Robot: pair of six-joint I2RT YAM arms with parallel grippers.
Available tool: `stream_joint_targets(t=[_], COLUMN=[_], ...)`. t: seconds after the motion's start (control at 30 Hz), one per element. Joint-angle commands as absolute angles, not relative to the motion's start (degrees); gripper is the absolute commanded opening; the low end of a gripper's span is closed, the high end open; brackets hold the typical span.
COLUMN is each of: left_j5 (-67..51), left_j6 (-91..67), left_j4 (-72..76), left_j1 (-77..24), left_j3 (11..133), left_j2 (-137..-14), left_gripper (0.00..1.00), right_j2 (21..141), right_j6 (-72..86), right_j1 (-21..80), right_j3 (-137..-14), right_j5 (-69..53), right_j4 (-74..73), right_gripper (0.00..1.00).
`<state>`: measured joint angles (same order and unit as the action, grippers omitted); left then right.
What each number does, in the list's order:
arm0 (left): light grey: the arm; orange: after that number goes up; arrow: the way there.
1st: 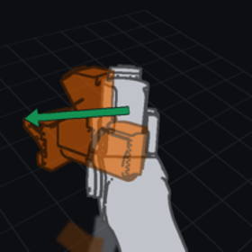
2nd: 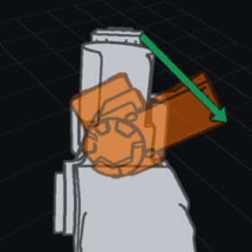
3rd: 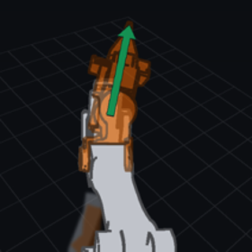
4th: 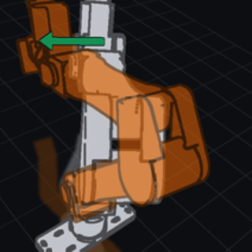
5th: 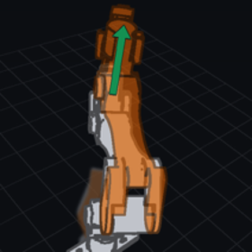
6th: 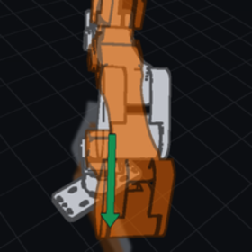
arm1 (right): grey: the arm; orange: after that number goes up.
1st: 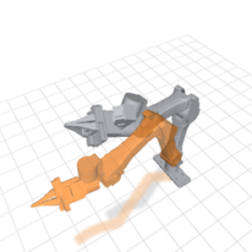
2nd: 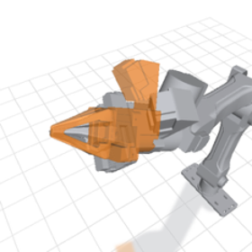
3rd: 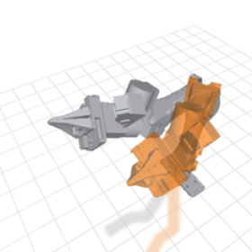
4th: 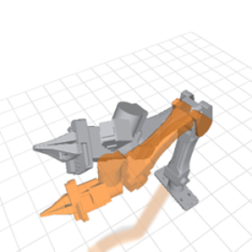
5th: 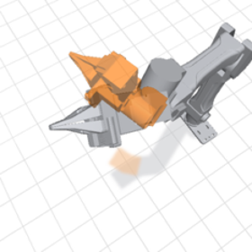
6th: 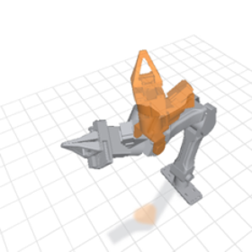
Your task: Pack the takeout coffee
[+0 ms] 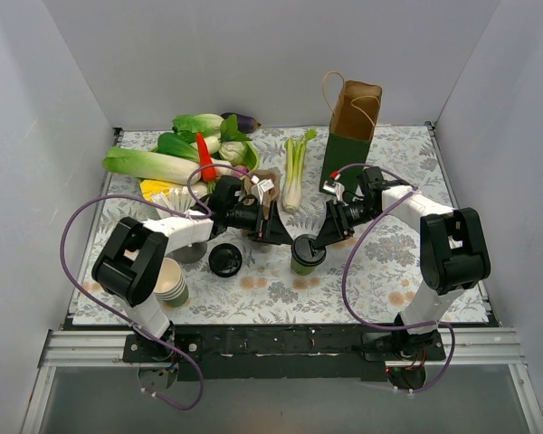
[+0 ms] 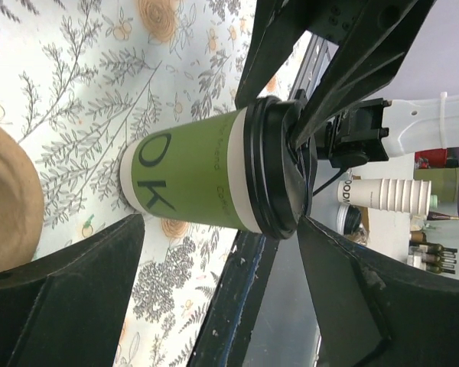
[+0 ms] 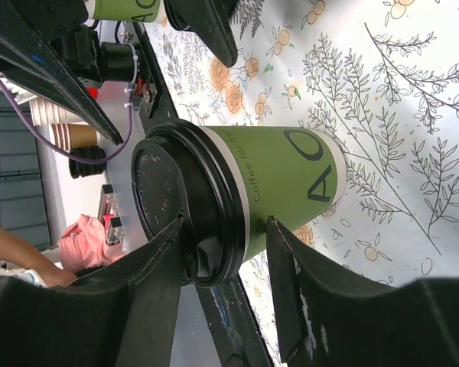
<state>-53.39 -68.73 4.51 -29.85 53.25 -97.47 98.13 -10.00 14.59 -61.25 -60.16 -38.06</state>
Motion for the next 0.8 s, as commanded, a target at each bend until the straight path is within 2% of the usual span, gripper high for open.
stream_joint_targets(t=[0.0,0.37,0.77], left_j5=[-54.2,-58.7,-53.8], left_j6=[-68.6,-73.1,-79.6], left_j4=[2.5,11.9,10.3], left_j1=[-30.2,-32.6,-32.3], left_j3=[51.5,50.5,50.7], left_j2=[-95.3,-96.7,-103.7], left_gripper=[0.81,0.79,0.74], right_j2=[97.6,97.3,97.3], right_j6=[-10.5,-9.5,-10.2], right_j1=[14.5,14.6,14.5], right_j3=[-60.0,-59.2,-59.2], right_j5=[-56.6,-54.8,-53.9], right_j4=[-38.4,-38.2,-38.8], right_gripper=[0.52,0.52,0.52])
